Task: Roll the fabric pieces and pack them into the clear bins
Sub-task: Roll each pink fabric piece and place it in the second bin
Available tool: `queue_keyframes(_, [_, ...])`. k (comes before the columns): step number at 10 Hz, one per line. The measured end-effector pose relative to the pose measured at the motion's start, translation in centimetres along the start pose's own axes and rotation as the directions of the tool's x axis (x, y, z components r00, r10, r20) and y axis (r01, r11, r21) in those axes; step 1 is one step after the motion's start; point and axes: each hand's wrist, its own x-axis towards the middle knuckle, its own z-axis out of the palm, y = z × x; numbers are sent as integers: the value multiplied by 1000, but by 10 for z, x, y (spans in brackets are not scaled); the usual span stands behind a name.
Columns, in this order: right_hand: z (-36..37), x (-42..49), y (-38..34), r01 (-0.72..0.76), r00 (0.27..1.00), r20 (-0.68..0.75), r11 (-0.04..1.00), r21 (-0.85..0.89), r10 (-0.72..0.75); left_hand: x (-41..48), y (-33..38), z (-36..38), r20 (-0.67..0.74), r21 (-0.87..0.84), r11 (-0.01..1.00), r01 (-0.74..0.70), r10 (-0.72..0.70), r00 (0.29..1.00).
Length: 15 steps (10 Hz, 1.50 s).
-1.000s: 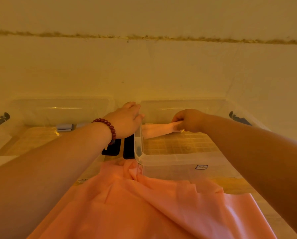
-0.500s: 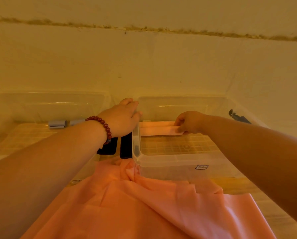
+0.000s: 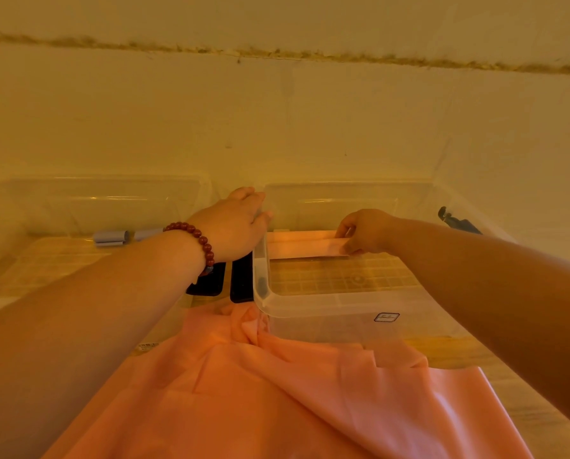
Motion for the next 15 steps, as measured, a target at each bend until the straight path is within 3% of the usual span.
queue_keyframes(12, [3,-1,-3,32,999,31,996,-88,-29,0,0,1,-10,3,1000,-5,5,1000])
queue_keyframes(15, [-6,-7,-6,56,993,-96,993,-100,-66,-1,2,2,-25,5,1000,-5,5,1000])
